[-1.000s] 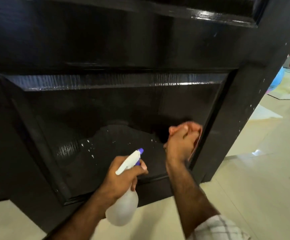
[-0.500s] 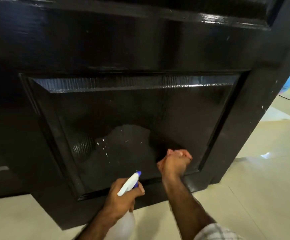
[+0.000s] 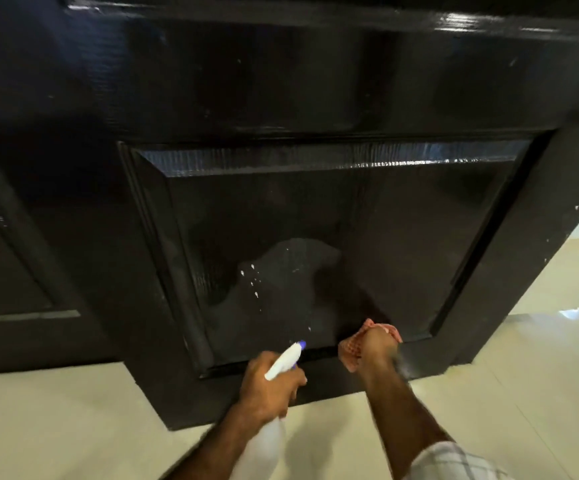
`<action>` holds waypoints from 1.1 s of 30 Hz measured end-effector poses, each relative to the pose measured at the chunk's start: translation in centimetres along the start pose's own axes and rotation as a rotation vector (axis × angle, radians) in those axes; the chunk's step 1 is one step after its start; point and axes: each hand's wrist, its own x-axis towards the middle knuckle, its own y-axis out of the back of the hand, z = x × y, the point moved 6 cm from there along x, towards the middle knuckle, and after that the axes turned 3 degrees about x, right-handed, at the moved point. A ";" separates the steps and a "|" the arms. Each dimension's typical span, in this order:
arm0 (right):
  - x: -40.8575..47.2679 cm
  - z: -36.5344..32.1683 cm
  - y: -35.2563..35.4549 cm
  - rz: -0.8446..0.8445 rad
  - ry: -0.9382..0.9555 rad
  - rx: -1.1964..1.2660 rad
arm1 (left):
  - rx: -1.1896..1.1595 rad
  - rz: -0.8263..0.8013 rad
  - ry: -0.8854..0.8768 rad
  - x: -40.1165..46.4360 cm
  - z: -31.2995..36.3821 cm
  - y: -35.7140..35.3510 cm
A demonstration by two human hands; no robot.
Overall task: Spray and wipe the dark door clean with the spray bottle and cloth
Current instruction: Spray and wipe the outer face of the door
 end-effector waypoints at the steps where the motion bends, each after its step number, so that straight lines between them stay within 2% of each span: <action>1: -1.7 -1.6 -0.2 -0.047 -0.051 0.195 | -0.015 0.006 0.055 -0.3 -1.1 0.2; 2: -3.7 -4.5 -0.8 -0.096 0.065 0.254 | -0.040 0.015 0.081 -0.4 -1.7 0.5; 3: -5.9 -7.9 -0.8 -0.002 0.221 0.321 | -0.065 0.020 0.081 -0.4 -1.5 0.8; 5: -10.3 -15.2 -0.9 0.198 0.736 0.207 | -0.131 0.037 0.001 0.3 0.1 1.7; 6: -12.3 -17.5 -1.7 0.237 0.994 0.137 | -0.161 0.047 -0.056 0.7 1.5 2.2; 8: -13.3 -17.8 -3.3 0.248 1.204 -0.025 | -0.190 0.080 -0.138 1.4 4.4 3.5; 9: -13.0 -16.2 -3.5 0.252 1.220 -0.089 | -0.192 0.095 -0.168 1.6 5.8 4.2; 11: -11.6 -9.9 -3.6 0.161 1.018 -0.095 | -0.165 0.102 -0.215 1.8 7.7 5.0; 12: -10.0 -5.9 -3.5 0.132 0.817 -0.047 | -0.160 0.105 -0.233 1.7 8.3 5.3; 14: -7.4 1.3 -5.1 -0.089 0.435 -0.162 | -0.157 0.096 -0.241 1.1 8.3 5.5; 15: -6.2 3.3 -5.9 -0.099 0.257 -0.111 | -0.156 0.101 -0.226 0.9 7.8 5.5; 16: -6.2 3.8 -5.8 -0.014 0.299 -0.212 | -0.155 0.112 -0.202 0.7 7.3 5.7; 17: -6.8 3.2 -7.2 -0.119 0.345 -0.264 | -0.156 0.120 -0.185 0.4 6.8 5.9; 18: -8.4 0.4 -7.5 -0.062 0.367 -0.221 | -0.156 0.117 -0.180 0.4 6.6 6.1; 19: -11.0 -3.6 -6.3 0.064 0.462 -0.045 | -0.157 0.107 -0.180 0.3 6.5 6.3; 21: -15.8 -12.6 -5.3 0.229 0.851 0.154 | -0.172 0.094 -0.212 0.1 7.3 6.7; 23: -17.9 -18.9 -5.7 0.250 1.265 0.036 | -0.197 0.087 -0.255 -0.1 8.6 7.1; 24: -18.0 -20.5 -6.2 0.263 1.373 -0.078 | -0.202 0.083 -0.274 -0.1 9.1 7.2; 26: -16.8 -20.5 -7.1 0.283 1.449 -0.259 | -0.171 0.093 -0.316 0.0 10.0 7.7; 27: -16.0 -18.5 -7.1 0.253 1.485 -0.341 | -0.156 0.091 -0.332 0.0 10.3 7.8; 30: -13.4 -7.3 -6.1 -0.049 1.592 -0.656 | -0.149 0.073 -0.326 0.1 9.3 7.8; 33: -9.9 0.9 -5.3 -0.641 1.566 -1.006 | -0.146 0.086 -0.227 0.0 6.2 7.8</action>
